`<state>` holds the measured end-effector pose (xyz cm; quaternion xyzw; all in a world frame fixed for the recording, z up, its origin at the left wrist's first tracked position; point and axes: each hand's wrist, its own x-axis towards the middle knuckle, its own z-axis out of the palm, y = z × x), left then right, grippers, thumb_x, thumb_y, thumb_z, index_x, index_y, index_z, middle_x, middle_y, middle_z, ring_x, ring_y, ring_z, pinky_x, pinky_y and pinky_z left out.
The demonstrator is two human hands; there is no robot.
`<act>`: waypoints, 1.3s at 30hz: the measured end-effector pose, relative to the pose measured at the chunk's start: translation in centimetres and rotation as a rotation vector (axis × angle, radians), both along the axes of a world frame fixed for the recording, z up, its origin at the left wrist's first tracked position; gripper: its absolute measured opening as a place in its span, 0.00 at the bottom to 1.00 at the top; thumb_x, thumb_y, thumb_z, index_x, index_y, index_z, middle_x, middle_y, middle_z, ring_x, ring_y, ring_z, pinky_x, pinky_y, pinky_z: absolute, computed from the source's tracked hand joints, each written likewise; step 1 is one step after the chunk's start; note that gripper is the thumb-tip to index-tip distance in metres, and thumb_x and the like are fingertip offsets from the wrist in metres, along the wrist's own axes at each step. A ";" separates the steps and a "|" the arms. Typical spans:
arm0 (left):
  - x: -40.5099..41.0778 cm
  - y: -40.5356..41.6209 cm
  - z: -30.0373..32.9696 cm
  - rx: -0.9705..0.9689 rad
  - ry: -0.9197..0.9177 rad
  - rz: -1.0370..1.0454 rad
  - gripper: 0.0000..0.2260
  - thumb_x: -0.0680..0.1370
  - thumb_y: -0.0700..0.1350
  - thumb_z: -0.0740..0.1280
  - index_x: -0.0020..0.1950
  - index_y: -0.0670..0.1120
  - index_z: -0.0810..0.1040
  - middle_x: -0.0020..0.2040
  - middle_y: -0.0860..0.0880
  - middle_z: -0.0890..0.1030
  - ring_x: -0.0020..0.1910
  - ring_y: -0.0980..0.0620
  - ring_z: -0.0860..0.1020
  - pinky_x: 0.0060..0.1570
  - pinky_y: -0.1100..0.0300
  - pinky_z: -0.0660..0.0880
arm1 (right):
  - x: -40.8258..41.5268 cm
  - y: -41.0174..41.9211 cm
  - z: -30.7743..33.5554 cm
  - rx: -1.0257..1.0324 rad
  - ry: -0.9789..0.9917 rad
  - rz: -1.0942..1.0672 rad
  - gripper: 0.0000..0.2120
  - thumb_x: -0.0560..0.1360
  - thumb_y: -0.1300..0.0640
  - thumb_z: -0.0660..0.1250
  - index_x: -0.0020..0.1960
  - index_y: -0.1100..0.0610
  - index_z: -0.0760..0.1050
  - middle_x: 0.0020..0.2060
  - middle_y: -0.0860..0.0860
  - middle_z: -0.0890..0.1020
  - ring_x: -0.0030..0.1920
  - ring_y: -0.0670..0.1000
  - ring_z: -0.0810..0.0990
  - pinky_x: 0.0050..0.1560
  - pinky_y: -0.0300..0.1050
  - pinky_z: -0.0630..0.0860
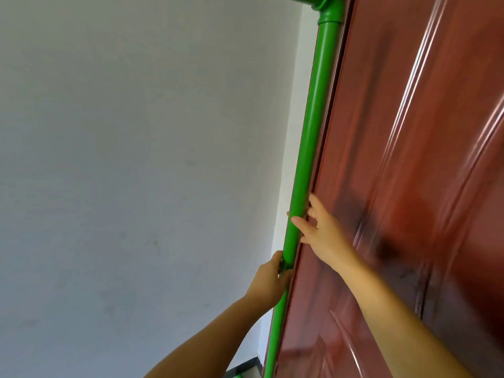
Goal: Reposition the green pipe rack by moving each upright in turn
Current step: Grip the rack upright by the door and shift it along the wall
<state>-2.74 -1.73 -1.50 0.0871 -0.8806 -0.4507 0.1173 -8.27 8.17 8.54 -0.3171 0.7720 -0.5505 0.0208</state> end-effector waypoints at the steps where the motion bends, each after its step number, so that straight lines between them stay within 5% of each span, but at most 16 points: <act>1: 0.5 -0.5 -0.2 0.004 0.014 0.024 0.13 0.78 0.46 0.60 0.62 0.46 0.68 0.56 0.41 0.79 0.54 0.43 0.77 0.55 0.50 0.73 | 0.3 -0.6 0.0 0.010 0.001 0.021 0.18 0.74 0.58 0.63 0.61 0.45 0.65 0.55 0.50 0.79 0.53 0.51 0.79 0.57 0.59 0.77; 16: 13.7 -9.1 -1.3 0.086 0.055 0.337 0.11 0.77 0.45 0.62 0.59 0.47 0.70 0.55 0.44 0.80 0.55 0.48 0.78 0.59 0.54 0.74 | 9.2 -10.4 0.1 -0.030 -0.019 0.595 0.20 0.71 0.53 0.64 0.56 0.35 0.62 0.56 0.52 0.80 0.49 0.49 0.83 0.52 0.51 0.81; 21: 20.3 -10.5 -1.2 0.099 0.026 0.514 0.12 0.77 0.44 0.63 0.60 0.45 0.70 0.57 0.43 0.80 0.58 0.49 0.78 0.57 0.58 0.72 | 14.4 -13.8 -0.4 -0.020 -0.003 0.770 0.19 0.73 0.55 0.64 0.59 0.41 0.63 0.55 0.54 0.80 0.46 0.50 0.84 0.53 0.54 0.80; 30: 31.7 -11.9 -0.6 0.088 0.006 0.823 0.13 0.76 0.44 0.63 0.60 0.45 0.70 0.56 0.43 0.80 0.56 0.46 0.79 0.61 0.47 0.74 | 25.0 -19.3 -0.7 -0.024 0.056 0.999 0.22 0.74 0.55 0.65 0.64 0.48 0.61 0.54 0.53 0.78 0.46 0.54 0.83 0.51 0.56 0.81; 39: 44.3 -12.7 -0.9 0.095 0.019 1.037 0.13 0.77 0.43 0.63 0.60 0.45 0.69 0.55 0.43 0.81 0.55 0.48 0.79 0.59 0.54 0.75 | 37.6 -22.7 -0.8 -0.038 0.080 1.249 0.22 0.74 0.54 0.64 0.65 0.50 0.60 0.52 0.50 0.78 0.47 0.54 0.83 0.51 0.53 0.81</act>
